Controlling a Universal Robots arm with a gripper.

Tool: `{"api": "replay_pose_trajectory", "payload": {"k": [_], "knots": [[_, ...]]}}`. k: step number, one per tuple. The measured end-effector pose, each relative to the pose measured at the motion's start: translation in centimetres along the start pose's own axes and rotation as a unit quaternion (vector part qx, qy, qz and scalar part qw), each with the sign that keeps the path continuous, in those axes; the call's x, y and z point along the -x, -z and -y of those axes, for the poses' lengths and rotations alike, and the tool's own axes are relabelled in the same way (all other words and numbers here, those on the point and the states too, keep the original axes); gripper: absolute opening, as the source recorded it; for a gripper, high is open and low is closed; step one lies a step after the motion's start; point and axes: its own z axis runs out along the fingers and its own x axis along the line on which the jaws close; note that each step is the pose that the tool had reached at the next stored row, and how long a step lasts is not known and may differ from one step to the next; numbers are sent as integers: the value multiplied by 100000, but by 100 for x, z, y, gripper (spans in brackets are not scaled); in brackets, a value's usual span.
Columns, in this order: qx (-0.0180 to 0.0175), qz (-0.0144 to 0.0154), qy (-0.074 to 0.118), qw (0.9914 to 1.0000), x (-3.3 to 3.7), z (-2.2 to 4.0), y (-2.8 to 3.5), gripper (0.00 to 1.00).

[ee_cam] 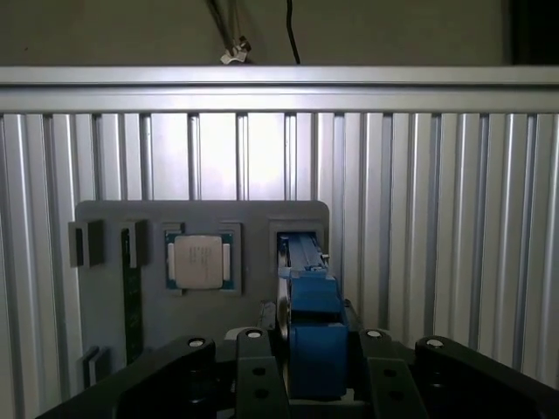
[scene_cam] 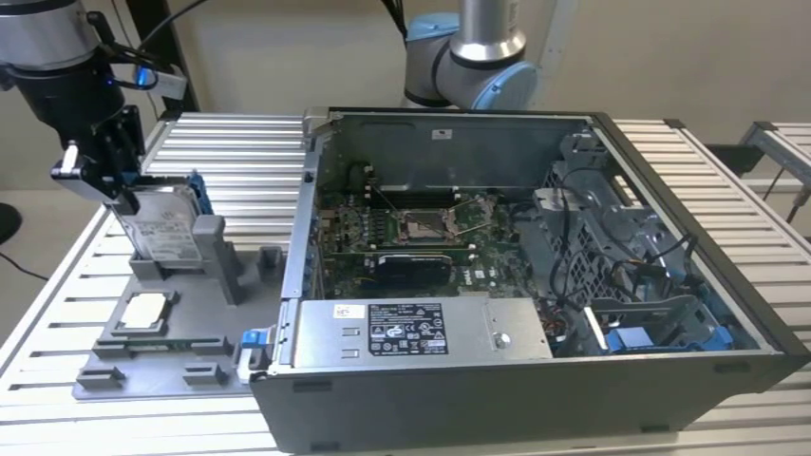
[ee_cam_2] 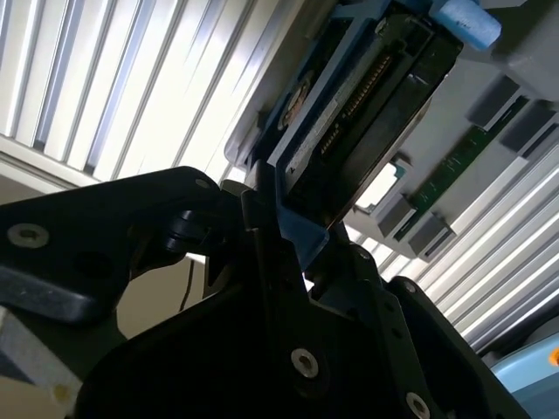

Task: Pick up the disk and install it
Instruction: 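Pick up the disk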

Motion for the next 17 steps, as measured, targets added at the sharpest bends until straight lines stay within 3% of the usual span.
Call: {"api": "replay_pose_trajectory", "payload": {"k": [17], "knots": [[-4,1,-1,100000,2,-1,167,0]]}}
